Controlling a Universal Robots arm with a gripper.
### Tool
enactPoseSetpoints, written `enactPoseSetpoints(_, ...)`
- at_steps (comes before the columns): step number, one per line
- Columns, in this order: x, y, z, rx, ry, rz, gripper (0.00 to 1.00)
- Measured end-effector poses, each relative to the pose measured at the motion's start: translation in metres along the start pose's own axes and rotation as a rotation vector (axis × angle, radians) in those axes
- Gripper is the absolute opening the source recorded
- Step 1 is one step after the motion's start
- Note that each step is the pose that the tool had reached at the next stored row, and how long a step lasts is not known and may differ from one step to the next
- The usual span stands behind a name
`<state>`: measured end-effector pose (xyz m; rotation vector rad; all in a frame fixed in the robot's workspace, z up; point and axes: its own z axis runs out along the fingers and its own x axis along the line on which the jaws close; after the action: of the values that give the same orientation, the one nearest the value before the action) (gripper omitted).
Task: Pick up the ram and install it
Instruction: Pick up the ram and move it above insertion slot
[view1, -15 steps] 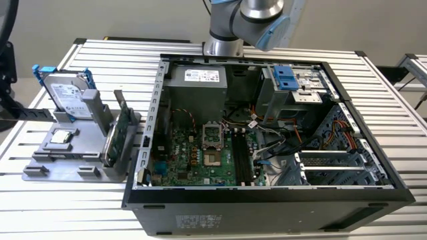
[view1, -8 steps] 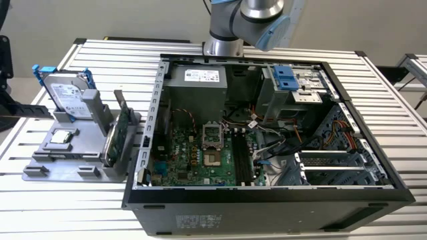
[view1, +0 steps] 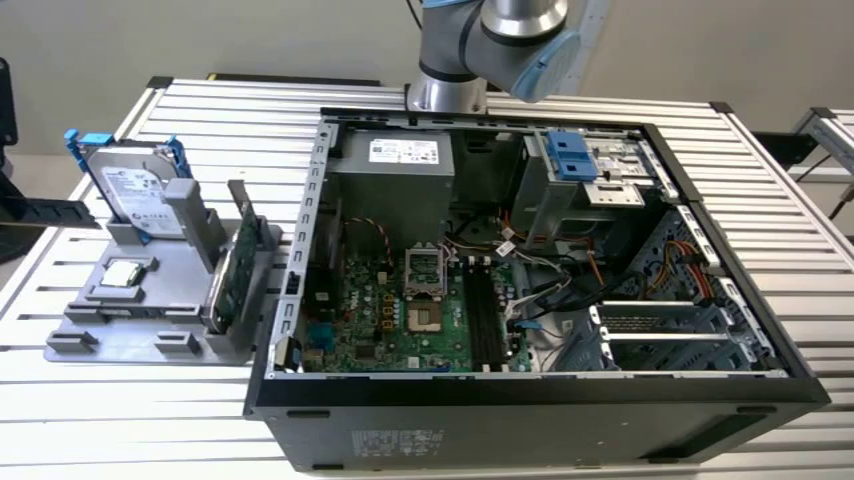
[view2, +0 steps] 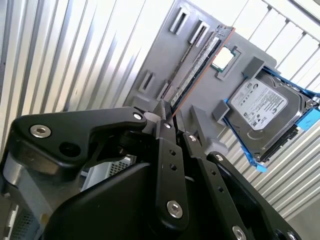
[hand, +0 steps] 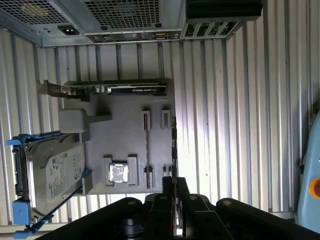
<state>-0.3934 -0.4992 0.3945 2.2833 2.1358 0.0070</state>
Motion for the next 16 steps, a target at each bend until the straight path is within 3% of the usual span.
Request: enactPoseSetpoints(16,-0.0001,0.0002,-0.0150,0.0000,0.0000,0.000,0.00)
